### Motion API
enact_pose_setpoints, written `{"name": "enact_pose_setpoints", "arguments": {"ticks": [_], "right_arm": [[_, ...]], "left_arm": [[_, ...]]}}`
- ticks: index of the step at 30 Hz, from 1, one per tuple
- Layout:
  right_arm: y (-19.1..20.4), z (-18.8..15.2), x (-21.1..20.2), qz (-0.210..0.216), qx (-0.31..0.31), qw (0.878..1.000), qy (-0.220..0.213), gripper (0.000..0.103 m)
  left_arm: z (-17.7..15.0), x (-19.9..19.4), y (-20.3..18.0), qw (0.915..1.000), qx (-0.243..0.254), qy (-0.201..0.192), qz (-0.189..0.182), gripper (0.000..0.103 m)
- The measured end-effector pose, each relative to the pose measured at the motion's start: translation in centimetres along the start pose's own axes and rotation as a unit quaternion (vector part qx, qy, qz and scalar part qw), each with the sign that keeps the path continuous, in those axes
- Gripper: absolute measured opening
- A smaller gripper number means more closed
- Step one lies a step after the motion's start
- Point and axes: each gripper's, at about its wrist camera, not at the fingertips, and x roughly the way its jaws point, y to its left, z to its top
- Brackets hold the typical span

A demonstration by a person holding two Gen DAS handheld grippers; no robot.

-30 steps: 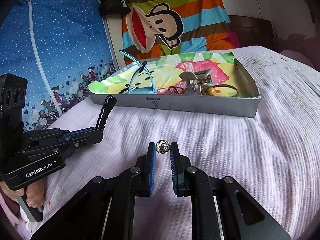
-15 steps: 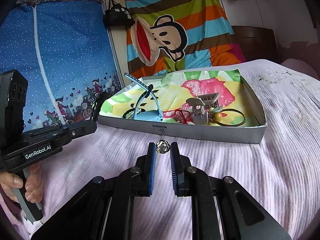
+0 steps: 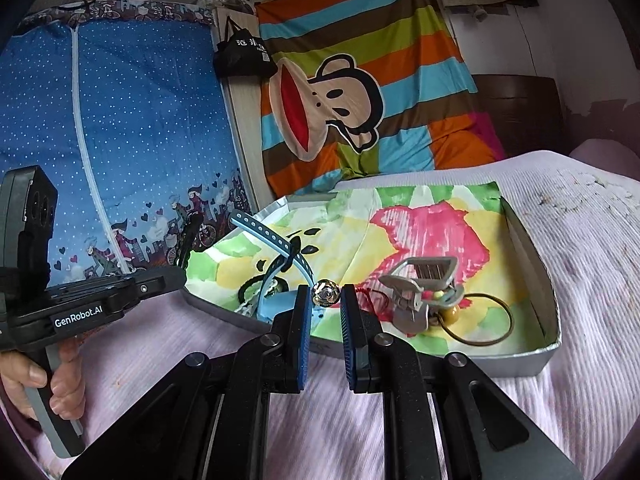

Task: Organize jewelry
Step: 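Lift and carry the hair tie and stud over the tray with both tools, then open both tools to release the hair tie and stud into the tray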

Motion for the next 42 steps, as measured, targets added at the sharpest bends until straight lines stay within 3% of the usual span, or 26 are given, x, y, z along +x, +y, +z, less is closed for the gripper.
{"name": "enact_pose_setpoints", "arguments": {"ticks": [7,16,24,35,42], "right_arm": [[0.4,1.0,1.9,-0.006,-0.021,1.0,0.007,0.013],[-0.9,0.8,5.0,-0.005,-0.008,0.999,0.046,0.013],[-0.8,0.8,7.5,-0.011,-0.019,0.997,0.08,0.013],[-0.8,0.0,7.8,-0.021,-0.017,0.996,0.089,0.013],[-0.7,0.0,7.8,-0.022,-0.017,0.996,0.088,0.014]], "left_arm": [[0.9,2.8,-0.1,0.9997,-0.007,0.021,-0.009,0.003],[1.3,5.6,0.8,0.9972,-0.036,0.06,-0.026,0.003],[1.2,7.1,1.1,0.9956,-0.04,0.082,-0.018,0.003],[0.7,7.0,0.2,0.9966,-0.008,0.081,-0.012,0.003],[0.5,6.6,0.5,0.9969,-0.026,0.073,-0.018,0.004]]}}
